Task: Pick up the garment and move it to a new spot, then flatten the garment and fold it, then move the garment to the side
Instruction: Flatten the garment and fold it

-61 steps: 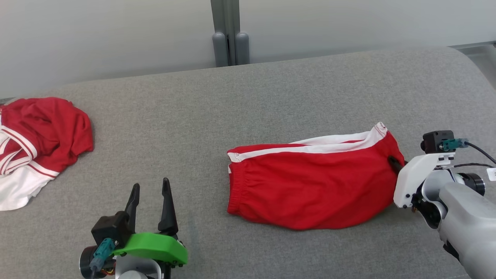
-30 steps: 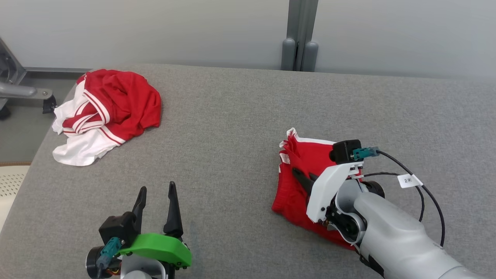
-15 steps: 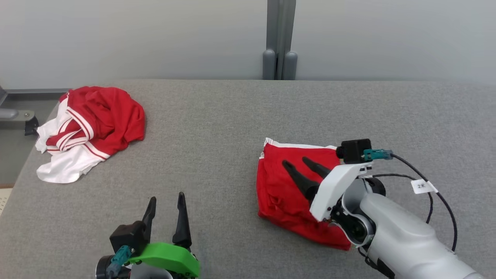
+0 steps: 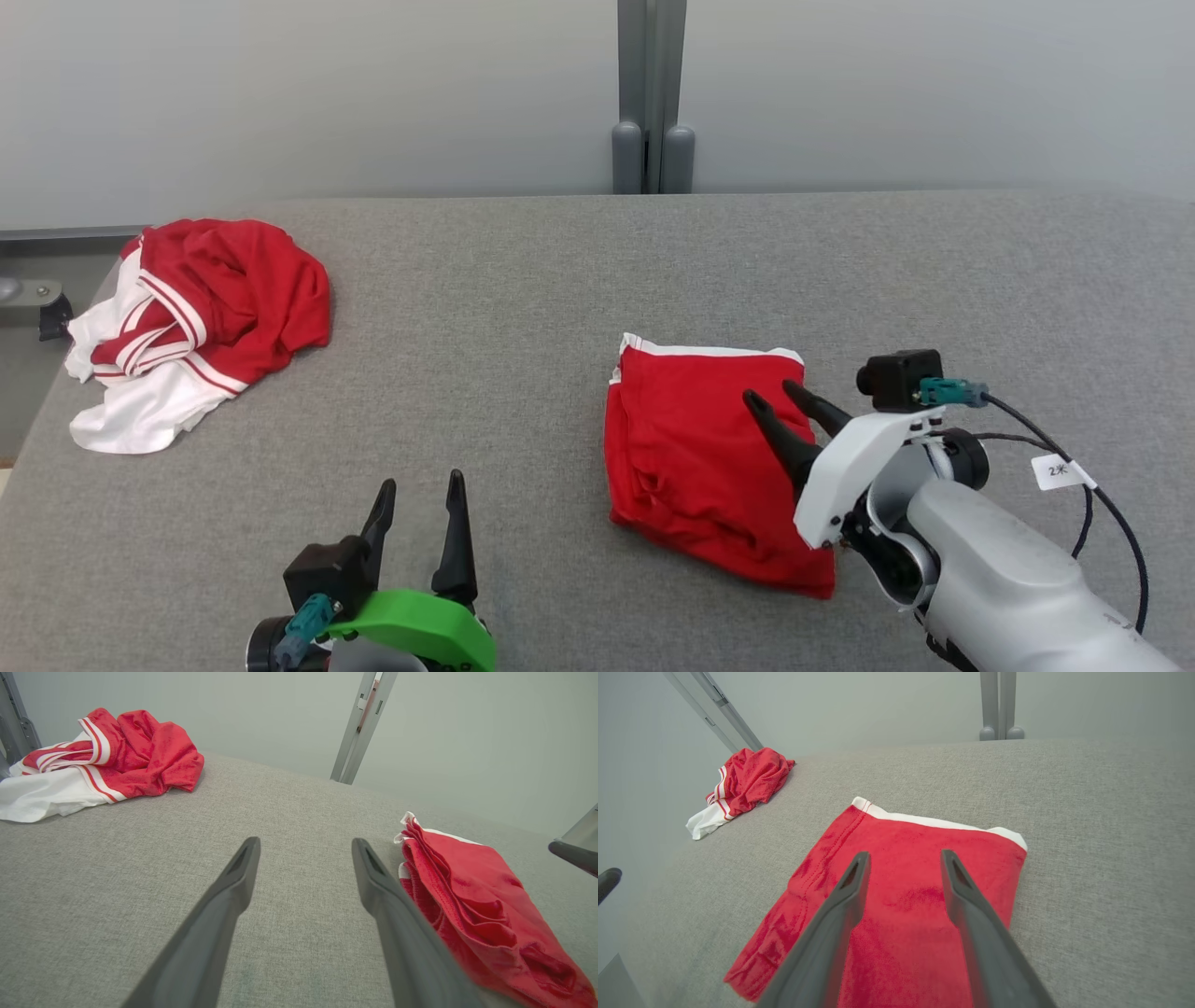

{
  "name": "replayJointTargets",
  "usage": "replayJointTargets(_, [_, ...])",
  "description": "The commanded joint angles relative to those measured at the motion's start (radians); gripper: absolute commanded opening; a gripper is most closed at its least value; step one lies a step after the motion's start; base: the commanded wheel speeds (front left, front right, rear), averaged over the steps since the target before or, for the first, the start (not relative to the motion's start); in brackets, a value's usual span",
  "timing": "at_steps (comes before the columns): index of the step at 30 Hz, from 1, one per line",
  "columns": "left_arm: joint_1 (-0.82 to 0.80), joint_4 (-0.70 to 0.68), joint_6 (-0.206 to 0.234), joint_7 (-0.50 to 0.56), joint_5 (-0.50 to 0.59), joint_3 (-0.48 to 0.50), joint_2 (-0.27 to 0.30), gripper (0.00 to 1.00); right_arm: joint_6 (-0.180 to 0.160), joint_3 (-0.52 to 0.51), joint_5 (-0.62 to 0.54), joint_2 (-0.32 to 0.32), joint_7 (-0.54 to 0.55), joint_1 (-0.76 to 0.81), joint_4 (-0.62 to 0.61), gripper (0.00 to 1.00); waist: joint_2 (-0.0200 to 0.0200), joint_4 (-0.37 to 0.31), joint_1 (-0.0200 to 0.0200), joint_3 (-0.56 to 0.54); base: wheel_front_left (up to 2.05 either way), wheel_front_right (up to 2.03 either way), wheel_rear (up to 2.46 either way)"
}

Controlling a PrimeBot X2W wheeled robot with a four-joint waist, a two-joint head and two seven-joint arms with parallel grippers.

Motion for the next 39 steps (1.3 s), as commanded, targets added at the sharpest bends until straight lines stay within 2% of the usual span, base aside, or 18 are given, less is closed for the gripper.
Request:
replayJointTargets(1, [-0.007, 0.002, -0.001, -0.003, 0.008, 0.002, 0.008, 1.00, -0.001, 0.012, -0.019, 0.010, -0.007, 0.015, 0.006, 0.34, -0.0001, 0.008, 0.0000, 0.004, 0.00, 0.00, 0.00])
replayJointTargets(2, [-0.009, 0.003, -0.001, -0.003, 0.008, 0.001, 0.009, 1.00, -0.001, 0.025, -0.029, 0.020, -0.004, 0.023, 0.010, 0.25, -0.0001, 0.012, 0.0000, 0.006, 0.00, 0.00, 0.00])
replayJointTargets(3, [-0.011, 0.003, 0.000, -0.003, 0.008, 0.001, 0.010, 1.00, -0.001, 0.037, -0.038, 0.028, -0.001, 0.029, 0.013, 0.02, -0.0001, 0.016, 0.0000, 0.008, 0.00, 0.00, 0.00])
replayJointTargets(4, [-0.013, 0.003, 0.000, -0.003, 0.008, 0.001, 0.010, 1.00, -0.001, 0.052, -0.049, 0.034, 0.004, 0.031, 0.019, 0.00, -0.0001, 0.022, 0.0000, 0.010, 0.00, 0.00, 0.00])
replayJointTargets(14, [-0.033, -0.001, 0.003, -0.003, 0.006, 0.000, 0.014, 1.00, -0.001, 0.197, -0.085, 0.106, 0.008, 0.025, 0.073, 0.00, -0.0001, 0.068, 0.0000, 0.033, 0.00, 0.00, 0.00])
replayJointTargets(19, [-0.034, 0.001, 0.007, -0.003, 0.002, 0.005, 0.016, 1.00, -0.001, 0.288, -0.089, 0.105, 0.021, 0.015, 0.088, 0.00, -0.0001, 0.076, 0.0000, 0.038, 0.00, 0.00, 0.00])
replayJointTargets(23, [-0.036, 0.001, 0.010, -0.003, 0.000, 0.013, 0.017, 1.00, -0.001, 0.322, -0.064, 0.112, 0.007, 0.001, 0.102, 0.00, -0.0001, 0.071, 0.0000, 0.039, 0.00, 0.00, 0.00])
replayJointTargets(28, [-0.032, -0.002, 0.007, -0.003, -0.001, 0.023, 0.015, 1.00, -0.001, 0.348, -0.068, 0.105, -0.061, -0.027, 0.102, 0.00, -0.0001, 0.049, 0.0000, 0.033, 0.00, 0.00, 0.00])
replayJointTargets(30, [-0.032, -0.002, 0.001, -0.003, -0.001, 0.027, 0.015, 1.00, -0.001, 0.340, -0.070, 0.102, -0.093, -0.036, 0.101, 0.43, -0.0001, 0.037, 0.0000, 0.026, 0.00, 0.00, 0.00])
replayJointTargets(32, [-0.034, -0.003, -0.005, -0.003, 0.001, 0.031, 0.015, 1.00, -0.001, 0.316, -0.070, 0.099, -0.117, -0.044, 0.098, 0.95, -0.0001, 0.024, 0.0000, 0.018, 0.00, 0.00, 0.00])
replayJointTargets(33, [-0.037, -0.004, -0.009, -0.003, 0.003, 0.034, 0.014, 1.00, -0.001, 0.293, -0.072, 0.096, -0.127, -0.048, 0.094, 1.00, -0.0001, 0.016, 0.0000, 0.013, 0.00, 0.00, 0.00])
replayJointTargets(36, [-0.045, -0.008, -0.022, -0.003, 0.013, 0.038, 0.010, 1.00, -0.001, 0.216, -0.091, 0.083, -0.138, -0.047, 0.083, 1.00, -0.0001, -0.003, 0.0000, 0.004, 0.00, 0.00, 0.00])
replayJointTargets(39, [-0.050, -0.010, -0.036, -0.003, 0.027, 0.050, 0.007, 1.00, -0.001, 0.051, -0.164, 0.068, -0.137, -0.018, 0.026, 1.00, -0.0001, -0.024, 0.0000, -0.006, 0.00, 0.00, 0.00])
